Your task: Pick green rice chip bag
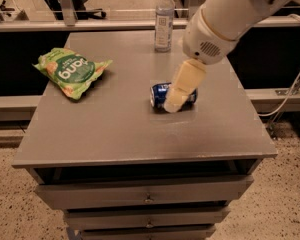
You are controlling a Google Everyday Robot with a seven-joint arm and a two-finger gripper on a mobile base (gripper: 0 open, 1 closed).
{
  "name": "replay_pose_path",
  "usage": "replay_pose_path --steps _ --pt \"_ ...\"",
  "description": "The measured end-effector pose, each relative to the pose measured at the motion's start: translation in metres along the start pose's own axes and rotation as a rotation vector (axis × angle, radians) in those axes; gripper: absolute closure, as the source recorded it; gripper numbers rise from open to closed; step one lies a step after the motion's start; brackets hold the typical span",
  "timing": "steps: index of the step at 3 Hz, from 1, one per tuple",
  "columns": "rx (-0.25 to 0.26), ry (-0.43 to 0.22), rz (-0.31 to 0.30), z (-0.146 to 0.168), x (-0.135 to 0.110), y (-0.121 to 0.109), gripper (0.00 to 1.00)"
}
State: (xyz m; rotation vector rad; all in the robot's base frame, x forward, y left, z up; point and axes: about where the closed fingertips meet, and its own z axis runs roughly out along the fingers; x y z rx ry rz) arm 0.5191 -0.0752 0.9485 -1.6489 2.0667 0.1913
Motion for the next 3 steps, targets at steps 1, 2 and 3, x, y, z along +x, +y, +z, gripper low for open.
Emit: replay_pose_path --steps 1,2,3 --pt "0.011 -0.053 0.003 0.016 -0.024 -0.009 0.0" --pt "0.011 -0.053 0.003 0.016 -0.025 -0.009 0.0" --pt "0.011 -0.098 -0.007 0.031 -0.048 -0.015 0.0"
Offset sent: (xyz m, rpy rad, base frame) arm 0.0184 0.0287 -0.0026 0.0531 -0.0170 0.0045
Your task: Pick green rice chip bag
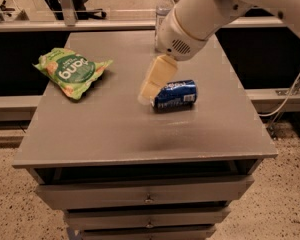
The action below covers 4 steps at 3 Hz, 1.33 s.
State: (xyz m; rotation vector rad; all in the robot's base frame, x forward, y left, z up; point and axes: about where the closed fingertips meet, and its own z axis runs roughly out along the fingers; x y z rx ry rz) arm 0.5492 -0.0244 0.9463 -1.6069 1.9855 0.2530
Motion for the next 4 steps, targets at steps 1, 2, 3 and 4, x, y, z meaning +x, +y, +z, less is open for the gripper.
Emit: replay_pose_path --steps 1,2,3,4 --pt "-0.006 -0.101 -0.014 0.042 -0.053 -0.015 0.0" --pt "-0.013 -0.209 -0.015 0.092 -0.113 -0.035 0.0" --pt "-0.035 -0.272 0.018 0.143 -0.155 -0.046 0.0" --pt "-0.047 -0.292 0.058 0.189 -0.181 -0.054 0.0"
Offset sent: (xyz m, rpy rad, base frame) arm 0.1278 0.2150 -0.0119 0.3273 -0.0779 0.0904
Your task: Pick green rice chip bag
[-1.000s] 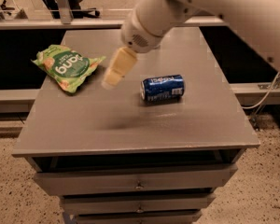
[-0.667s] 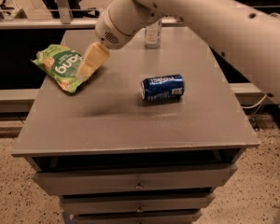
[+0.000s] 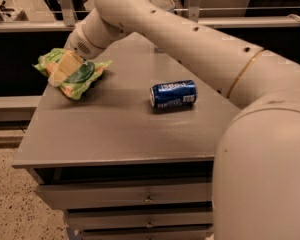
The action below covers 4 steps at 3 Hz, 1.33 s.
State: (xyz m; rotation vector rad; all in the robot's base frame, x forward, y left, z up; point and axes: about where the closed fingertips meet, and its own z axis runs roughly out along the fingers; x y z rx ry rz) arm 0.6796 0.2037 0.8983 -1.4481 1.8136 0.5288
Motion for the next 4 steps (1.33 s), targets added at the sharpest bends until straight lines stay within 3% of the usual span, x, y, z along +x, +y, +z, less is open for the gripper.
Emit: replay_pose_path --steps 1,2,4 --pt "-0.003 -0.007 0.032 0.034 -0.005 -0.005 0.0" --pt "0.011 0.006 0.058 0.058 -0.001 -0.009 0.19" --pt "0.043 -0.007 0.087 0.06 0.004 -0.02 0.66"
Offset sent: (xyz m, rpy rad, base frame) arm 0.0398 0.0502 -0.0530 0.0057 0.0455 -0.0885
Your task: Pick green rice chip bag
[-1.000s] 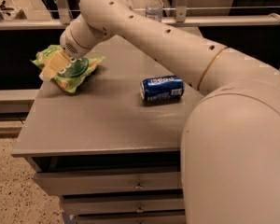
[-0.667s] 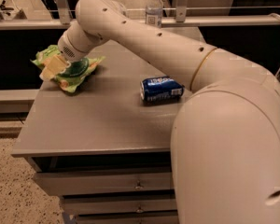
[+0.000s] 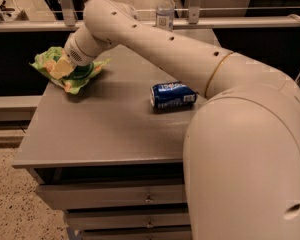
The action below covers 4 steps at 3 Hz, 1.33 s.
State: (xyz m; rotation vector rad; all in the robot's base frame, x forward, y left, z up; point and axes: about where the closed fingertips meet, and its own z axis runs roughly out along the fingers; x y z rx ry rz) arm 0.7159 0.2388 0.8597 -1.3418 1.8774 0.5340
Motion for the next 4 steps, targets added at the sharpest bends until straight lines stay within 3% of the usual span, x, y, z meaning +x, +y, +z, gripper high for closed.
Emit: replay_pose_path --steps 1,2,3,4 --pt "0.009 -0.064 -0.017 -0.028 -0.016 -0.001 0.89" --pt "0.018 -0.168 -0.023 -0.066 -0.032 -0.005 1.0" --pt "0.031 -0.299 -0.015 -0.109 -0.044 -0.016 1.0" --pt "0.033 -0.315 -0.02 -0.118 -0.042 -0.017 1.0"
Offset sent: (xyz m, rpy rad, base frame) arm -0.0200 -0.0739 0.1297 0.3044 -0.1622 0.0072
